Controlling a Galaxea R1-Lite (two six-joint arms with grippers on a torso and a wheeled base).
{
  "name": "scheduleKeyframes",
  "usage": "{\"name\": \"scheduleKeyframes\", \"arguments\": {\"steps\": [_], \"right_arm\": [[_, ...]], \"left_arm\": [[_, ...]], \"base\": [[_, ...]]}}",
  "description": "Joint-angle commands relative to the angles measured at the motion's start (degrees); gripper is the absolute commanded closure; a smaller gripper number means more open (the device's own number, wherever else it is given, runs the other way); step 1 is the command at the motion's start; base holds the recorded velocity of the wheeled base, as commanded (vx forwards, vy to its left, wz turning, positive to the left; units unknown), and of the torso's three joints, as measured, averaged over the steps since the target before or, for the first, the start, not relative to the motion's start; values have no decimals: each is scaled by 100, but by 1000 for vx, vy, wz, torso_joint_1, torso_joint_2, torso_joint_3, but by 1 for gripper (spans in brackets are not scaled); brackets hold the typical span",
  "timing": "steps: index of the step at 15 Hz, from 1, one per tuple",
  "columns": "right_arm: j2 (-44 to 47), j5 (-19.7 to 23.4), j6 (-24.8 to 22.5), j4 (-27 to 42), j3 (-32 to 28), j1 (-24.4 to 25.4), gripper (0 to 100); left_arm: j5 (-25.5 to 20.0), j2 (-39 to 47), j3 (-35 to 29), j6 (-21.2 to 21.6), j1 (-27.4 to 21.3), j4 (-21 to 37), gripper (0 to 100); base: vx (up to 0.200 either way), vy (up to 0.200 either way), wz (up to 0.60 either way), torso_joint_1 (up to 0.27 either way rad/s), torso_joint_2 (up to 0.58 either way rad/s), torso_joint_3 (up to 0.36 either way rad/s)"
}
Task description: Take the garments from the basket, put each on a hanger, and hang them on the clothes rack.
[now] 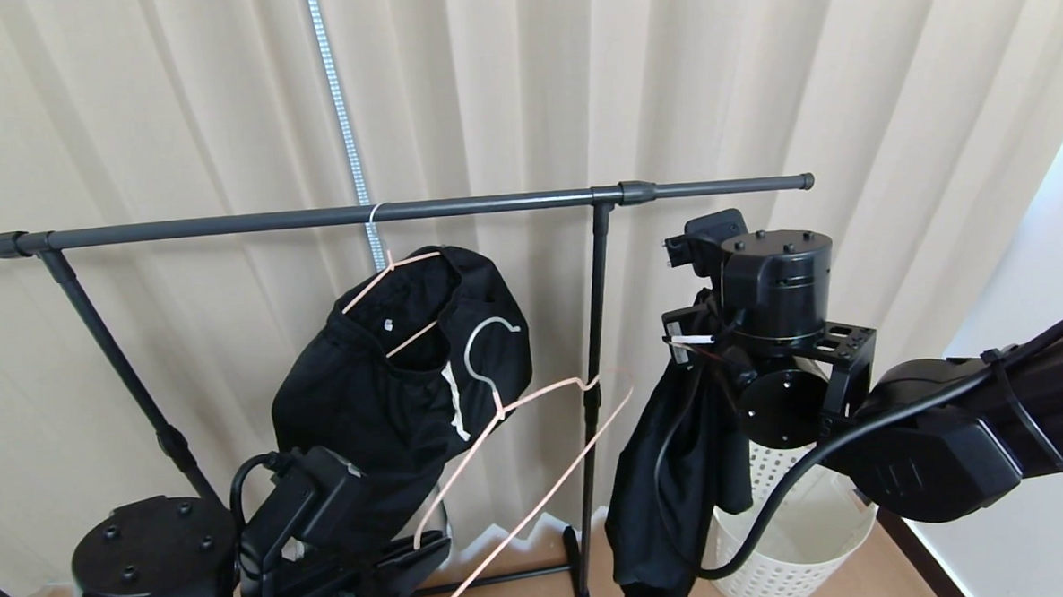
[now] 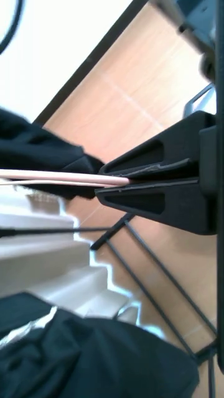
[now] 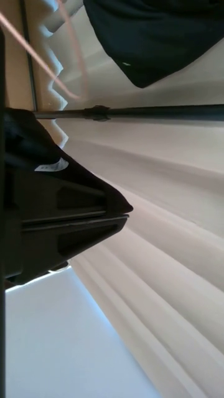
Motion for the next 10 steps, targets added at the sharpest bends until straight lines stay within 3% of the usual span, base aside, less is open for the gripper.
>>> {"name": "scheduleKeyframes", "arguments": {"steps": [1,4,10], "right_arm": [[-46,-2,-15,-7,39,-13,100],[16,6,-147,-165,12,-22,100],[183,15,-498,-929,215,-101,100]], "left_arm": [[-30,311,180,5,-14,-358,100],[-48,355,487,5,-137,-1087,100],[-224,355,602,155,-304,-1307,100]], "base": [[0,0,0,0,0,0],[0,0,0,0,0,0],[0,0,0,0,0,0]]}}
